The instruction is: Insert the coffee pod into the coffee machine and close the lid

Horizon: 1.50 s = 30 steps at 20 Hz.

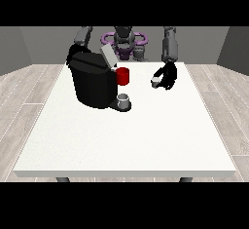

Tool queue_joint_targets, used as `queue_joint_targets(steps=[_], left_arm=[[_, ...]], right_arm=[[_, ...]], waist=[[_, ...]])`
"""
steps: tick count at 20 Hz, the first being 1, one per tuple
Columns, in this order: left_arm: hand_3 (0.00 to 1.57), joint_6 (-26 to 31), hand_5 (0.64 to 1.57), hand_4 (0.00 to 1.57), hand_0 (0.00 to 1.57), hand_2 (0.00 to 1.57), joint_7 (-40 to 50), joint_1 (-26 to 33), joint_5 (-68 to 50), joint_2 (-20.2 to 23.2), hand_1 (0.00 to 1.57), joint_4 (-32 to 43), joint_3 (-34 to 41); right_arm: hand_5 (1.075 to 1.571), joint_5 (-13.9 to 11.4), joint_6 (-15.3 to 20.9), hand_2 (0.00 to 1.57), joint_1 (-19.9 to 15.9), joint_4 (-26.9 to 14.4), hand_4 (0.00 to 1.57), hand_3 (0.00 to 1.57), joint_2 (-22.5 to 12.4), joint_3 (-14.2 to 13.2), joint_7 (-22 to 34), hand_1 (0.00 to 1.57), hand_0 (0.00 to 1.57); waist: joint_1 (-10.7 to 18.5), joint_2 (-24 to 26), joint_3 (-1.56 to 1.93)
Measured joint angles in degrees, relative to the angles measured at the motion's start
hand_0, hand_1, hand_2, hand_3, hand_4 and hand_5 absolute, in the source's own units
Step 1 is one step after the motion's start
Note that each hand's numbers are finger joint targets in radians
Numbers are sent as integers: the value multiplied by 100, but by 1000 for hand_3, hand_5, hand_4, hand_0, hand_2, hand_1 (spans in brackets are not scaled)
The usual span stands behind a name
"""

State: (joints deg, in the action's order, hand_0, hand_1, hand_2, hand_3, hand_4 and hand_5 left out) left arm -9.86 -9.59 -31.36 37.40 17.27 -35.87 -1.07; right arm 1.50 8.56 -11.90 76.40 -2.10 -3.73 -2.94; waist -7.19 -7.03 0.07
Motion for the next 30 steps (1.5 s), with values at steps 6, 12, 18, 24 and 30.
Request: queue_joint_targets(steps=[6, 12, 18, 24, 30], left_arm=[[1410, 120, 1571, 632, 1477, 1470, -454, -151, 42, 72, 1477, 27, 43], [1337, 685, 1571, 557, 1289, 1362, -460, -581, -39, 18, 1289, -280, 11], [1291, 1253, 1571, 571, 1235, 1323, -254, -1051, -70, 85, 1235, -554, 26], [1288, 1533, 1571, 556, 1255, 1332, -322, -1554, -162, 438, 1255, -494, 324], [1226, 1742, 1571, 503, 1017, 1206, -192, -2112, -205, 687, 1017, -498, 531]], right_arm=[[1571, 46, 25, 0, -16, -113, 493, 0, 7, -55, -62, 0, 0], [1571, 84, -61, 0, -25, -409, 407, 0, -53, -122, -189, 0, 0], [1571, 108, -86, 0, -67, -563, 475, 0, -38, -134, -270, 0, 0], [1571, 86, -61, 0, -239, -325, 504, 0, 41, 1, -204, 0, 0], [1571, 9, -53, 0, -299, -231, 507, 0, 98, 137, -247, 0, 0]], waist=[[35, -22, -4], [105, 201, -5], [100, 348, -4], [-166, 125, -7], [-384, -14, -6]])
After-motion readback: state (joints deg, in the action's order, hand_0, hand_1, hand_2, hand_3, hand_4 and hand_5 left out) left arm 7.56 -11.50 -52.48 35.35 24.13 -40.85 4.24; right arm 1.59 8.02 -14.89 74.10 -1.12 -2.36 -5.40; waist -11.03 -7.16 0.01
